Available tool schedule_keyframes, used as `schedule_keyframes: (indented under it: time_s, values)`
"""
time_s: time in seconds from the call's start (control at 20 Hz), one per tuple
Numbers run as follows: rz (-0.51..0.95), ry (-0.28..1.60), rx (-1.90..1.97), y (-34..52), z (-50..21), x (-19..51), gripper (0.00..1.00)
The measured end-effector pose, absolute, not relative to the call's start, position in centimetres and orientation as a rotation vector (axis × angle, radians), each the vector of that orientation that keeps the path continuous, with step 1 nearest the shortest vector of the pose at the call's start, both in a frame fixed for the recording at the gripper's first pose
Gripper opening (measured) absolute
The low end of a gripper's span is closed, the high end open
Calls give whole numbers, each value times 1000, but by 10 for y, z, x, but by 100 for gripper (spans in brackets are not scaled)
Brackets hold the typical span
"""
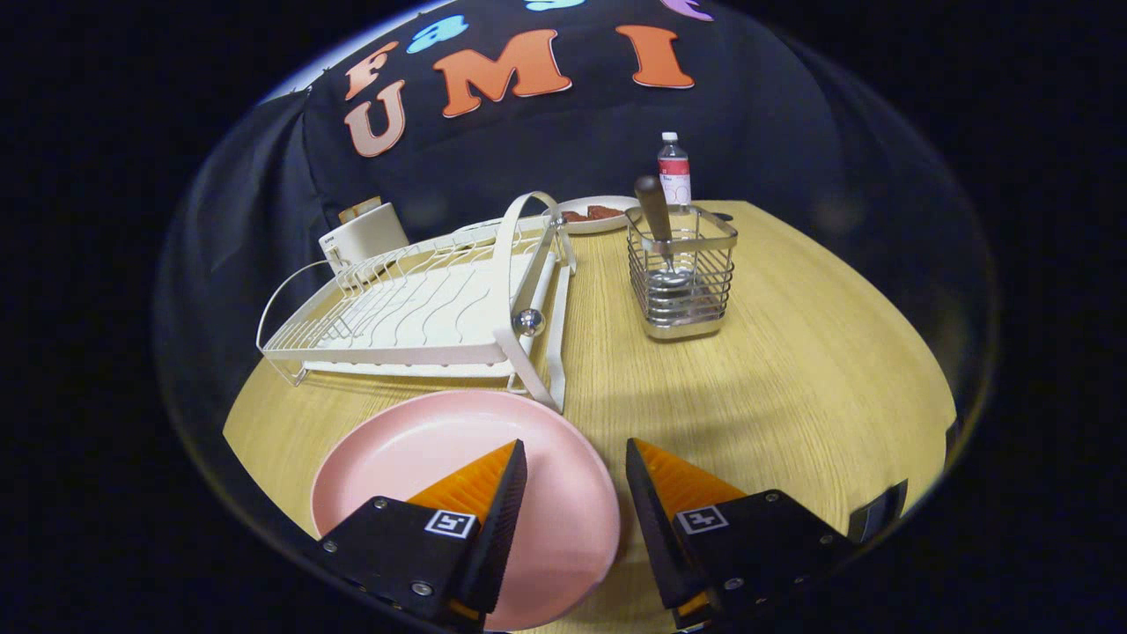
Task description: Take the plate from the dish rack, then take the spoon from the basket and place it into the plate.
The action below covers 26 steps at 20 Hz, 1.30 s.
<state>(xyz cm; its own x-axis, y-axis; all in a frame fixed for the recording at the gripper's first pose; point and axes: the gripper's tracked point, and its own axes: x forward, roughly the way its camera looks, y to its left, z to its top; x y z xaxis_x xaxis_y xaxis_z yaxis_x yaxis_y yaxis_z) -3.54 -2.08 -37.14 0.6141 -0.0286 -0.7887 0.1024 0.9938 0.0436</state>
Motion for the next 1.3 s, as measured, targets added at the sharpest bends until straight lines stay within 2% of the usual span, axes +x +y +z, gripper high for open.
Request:
schedule_keyframes:
  time_s: [0.45,0.6,0.8,1.1,1.3]
  values:
    - [-216,588,10,-71,-293,47,65]
    - [-257,513,-45,-85,-291,76,52]
    - [-291,550,-99,-98,-313,82,33]
    - [-299,511,-100,-107,-310,85,14]
    - [-299,492,-68,-110,-305,96,12]
